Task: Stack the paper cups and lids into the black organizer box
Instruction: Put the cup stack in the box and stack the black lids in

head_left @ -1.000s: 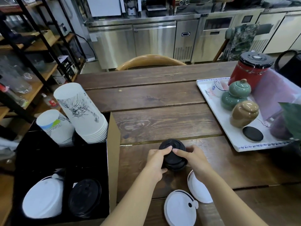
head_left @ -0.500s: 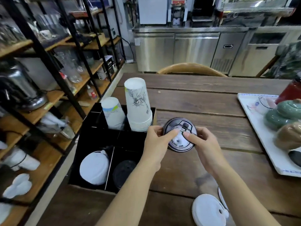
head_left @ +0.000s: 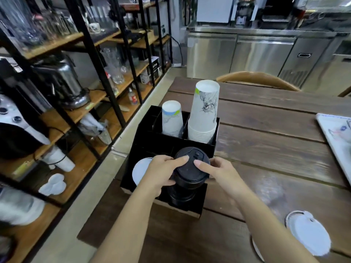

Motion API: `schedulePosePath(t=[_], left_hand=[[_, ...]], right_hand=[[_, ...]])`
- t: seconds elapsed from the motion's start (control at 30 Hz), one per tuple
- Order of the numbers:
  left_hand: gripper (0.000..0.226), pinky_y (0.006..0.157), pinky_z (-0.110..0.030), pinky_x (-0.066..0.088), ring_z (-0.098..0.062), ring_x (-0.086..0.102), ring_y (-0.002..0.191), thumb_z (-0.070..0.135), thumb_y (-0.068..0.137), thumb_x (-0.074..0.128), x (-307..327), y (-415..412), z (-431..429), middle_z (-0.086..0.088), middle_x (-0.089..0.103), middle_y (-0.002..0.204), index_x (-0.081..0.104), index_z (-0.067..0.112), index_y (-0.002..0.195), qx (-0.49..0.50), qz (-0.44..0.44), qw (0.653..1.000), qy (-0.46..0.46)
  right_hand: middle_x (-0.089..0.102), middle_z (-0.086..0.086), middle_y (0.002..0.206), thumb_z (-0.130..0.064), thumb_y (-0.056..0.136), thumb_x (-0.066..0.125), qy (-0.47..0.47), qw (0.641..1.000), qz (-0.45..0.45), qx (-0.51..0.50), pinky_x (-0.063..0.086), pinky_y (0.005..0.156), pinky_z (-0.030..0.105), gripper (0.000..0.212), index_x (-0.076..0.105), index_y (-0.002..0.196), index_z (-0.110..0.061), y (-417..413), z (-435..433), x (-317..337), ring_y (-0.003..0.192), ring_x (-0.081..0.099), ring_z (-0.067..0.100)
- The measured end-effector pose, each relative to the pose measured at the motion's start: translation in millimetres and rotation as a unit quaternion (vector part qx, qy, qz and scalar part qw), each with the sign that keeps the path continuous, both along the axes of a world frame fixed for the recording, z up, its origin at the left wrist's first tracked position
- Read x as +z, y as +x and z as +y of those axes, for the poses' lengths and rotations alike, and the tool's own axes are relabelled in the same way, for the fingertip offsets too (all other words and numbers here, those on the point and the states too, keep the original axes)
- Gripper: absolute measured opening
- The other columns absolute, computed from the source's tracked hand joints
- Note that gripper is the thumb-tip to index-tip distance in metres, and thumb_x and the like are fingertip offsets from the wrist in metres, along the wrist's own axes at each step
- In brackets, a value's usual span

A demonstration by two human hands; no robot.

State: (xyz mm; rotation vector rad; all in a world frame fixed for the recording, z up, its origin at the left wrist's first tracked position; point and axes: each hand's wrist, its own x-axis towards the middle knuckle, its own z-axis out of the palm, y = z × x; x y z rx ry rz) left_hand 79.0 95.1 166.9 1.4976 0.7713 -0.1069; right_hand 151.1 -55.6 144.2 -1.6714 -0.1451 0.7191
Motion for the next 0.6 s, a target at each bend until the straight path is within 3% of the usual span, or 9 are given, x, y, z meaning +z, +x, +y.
schedulePosePath(t=[0.13,0.2,0.3,0.37,0.5,0.6], left_hand=[[0.038,0.089,-0.04,0.053,-0.021,0.064,0.104,0.036,0.081,0.07,-16,-9,10,-0.006,0.066,0.118,0.066,0.007,0.105,-0.004,0.026,1.0,0.006],[0.039,0.085,-0.037,0.053,-0.02,0.063,0.102,0.036,0.083,0.067,-24,-12,12,-0.005,0.068,0.108,0.064,0.004,0.107,0.0,0.037,0.999,0.024],[0.031,0.082,-0.037,0.054,-0.019,0.063,0.091,0.035,0.085,0.065,-33,-14,13,-0.003,0.067,0.093,0.061,0.005,0.091,-0.004,0.035,0.998,0.046],[0.027,0.083,-0.038,0.056,-0.018,0.063,0.087,0.034,0.086,0.064,-37,-15,12,-0.002,0.066,0.086,0.059,0.008,0.082,-0.011,0.032,0.998,0.056],[0.034,0.089,-0.049,0.053,-0.028,0.064,0.089,0.045,0.082,0.063,-48,-17,12,-0.009,0.064,0.087,0.059,0.011,0.084,-0.028,0.029,0.993,0.115],[0.045,0.075,-0.045,0.053,-0.027,0.061,0.079,0.051,0.08,0.06,-54,-18,13,-0.01,0.062,0.083,0.063,0.007,0.089,-0.046,0.031,0.986,0.158]], right_hand=[[0.069,0.002,0.102,-0.035,0.079,0.072,-0.038,0.999,0.028,-0.003,0.057,0.085,0.037,0.037,0.062,0.102,-0.008,-13,13,-15,0.094,0.066,0.015],[0.066,0.002,0.105,-0.033,0.08,0.072,-0.057,0.998,0.03,-0.014,0.056,0.087,0.04,0.039,0.057,0.108,-0.011,-17,19,-22,0.098,0.065,0.018],[0.064,0.004,0.108,-0.034,0.079,0.073,-0.103,0.994,-0.005,-0.021,0.054,0.092,0.046,0.037,0.053,0.105,-0.018,-20,25,-29,0.101,0.063,0.022],[0.065,0.006,0.108,-0.035,0.079,0.072,-0.135,0.99,-0.043,-0.021,0.054,0.09,0.045,0.036,0.055,0.105,-0.016,-20,27,-33,0.099,0.063,0.023],[0.064,0.006,0.111,-0.04,0.083,0.066,-0.204,0.973,-0.103,-0.01,0.053,0.079,0.036,0.046,0.054,0.116,-0.01,-26,28,-34,0.099,0.063,0.025],[0.064,0.008,0.112,-0.043,0.086,0.062,-0.232,0.965,-0.122,0.006,0.054,0.079,0.04,0.048,0.052,0.119,-0.01,-29,28,-37,0.097,0.063,0.027]])
